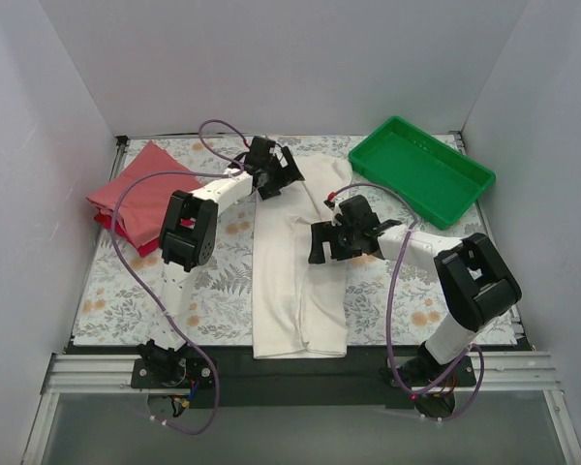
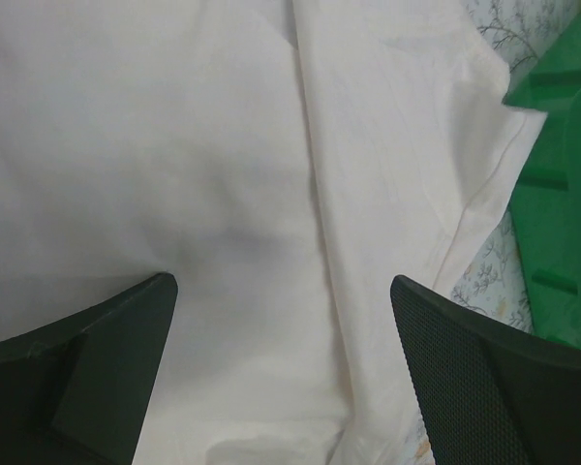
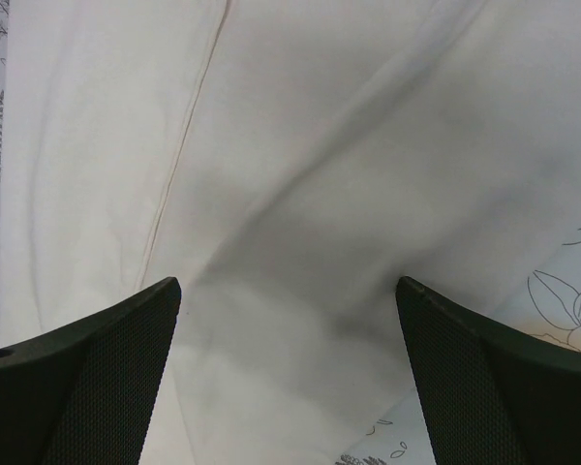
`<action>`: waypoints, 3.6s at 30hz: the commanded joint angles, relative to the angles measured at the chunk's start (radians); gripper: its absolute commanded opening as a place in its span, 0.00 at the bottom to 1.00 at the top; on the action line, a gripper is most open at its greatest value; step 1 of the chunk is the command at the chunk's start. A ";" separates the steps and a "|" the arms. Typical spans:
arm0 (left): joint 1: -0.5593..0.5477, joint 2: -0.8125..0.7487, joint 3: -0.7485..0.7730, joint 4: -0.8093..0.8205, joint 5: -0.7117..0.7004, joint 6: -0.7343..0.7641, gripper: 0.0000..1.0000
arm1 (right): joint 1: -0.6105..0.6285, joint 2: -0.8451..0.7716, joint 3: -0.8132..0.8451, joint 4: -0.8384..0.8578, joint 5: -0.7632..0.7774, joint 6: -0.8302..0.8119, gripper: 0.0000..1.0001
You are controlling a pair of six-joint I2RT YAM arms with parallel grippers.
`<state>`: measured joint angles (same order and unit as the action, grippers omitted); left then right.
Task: Fold and stack the t-shirts
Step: Fold the tshirt
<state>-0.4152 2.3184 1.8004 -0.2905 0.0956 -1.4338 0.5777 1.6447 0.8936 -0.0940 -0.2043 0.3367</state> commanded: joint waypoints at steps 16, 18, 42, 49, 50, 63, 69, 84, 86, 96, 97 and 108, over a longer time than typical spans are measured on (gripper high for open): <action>0.023 -0.152 0.065 -0.170 -0.020 0.102 0.95 | -0.139 0.009 0.243 0.027 0.094 0.079 0.98; 0.021 -0.243 0.002 -0.168 -0.031 0.104 0.96 | -0.156 0.055 0.281 0.027 0.085 0.085 0.98; -0.011 -1.048 -0.966 -0.140 -0.142 -0.165 0.97 | -0.177 0.409 0.556 0.039 -0.098 0.168 0.98; -0.013 -1.126 -0.984 -0.205 -0.175 -0.154 0.97 | -0.176 0.412 0.524 0.138 -0.149 0.228 0.98; -0.013 -1.133 -0.984 -0.213 -0.178 -0.152 0.97 | -0.174 0.415 0.512 0.170 -0.152 0.237 0.98; -0.013 -1.196 -1.021 -0.243 -0.165 -0.155 0.97 | -0.170 0.475 0.527 0.289 -0.185 0.304 0.98; -0.013 -1.200 -1.023 -0.245 -0.158 -0.154 0.96 | -0.168 0.449 0.484 0.286 -0.061 0.353 0.89; -0.014 -1.188 -1.024 -0.245 -0.158 -0.155 0.95 | -0.171 0.481 0.583 0.185 0.186 0.318 0.85; -0.013 -1.180 -1.020 -0.245 -0.160 -0.155 0.95 | -0.171 0.497 0.597 0.175 0.198 0.317 0.85; -0.013 -1.176 -1.026 -0.245 -0.158 -0.154 0.95 | -0.187 0.572 0.676 0.162 0.183 0.326 0.67; -0.014 -1.176 -1.027 -0.243 -0.158 -0.155 0.95 | -0.187 0.570 0.677 0.162 0.192 0.332 0.65; -0.014 -1.166 -1.035 -0.231 -0.145 -0.149 0.95 | -0.187 0.564 0.709 0.163 0.227 0.300 0.08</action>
<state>-0.4259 1.1564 0.7746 -0.5236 -0.0544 -1.5898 0.3927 2.2143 1.5394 0.0536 0.0017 0.6666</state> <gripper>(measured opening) 0.950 0.104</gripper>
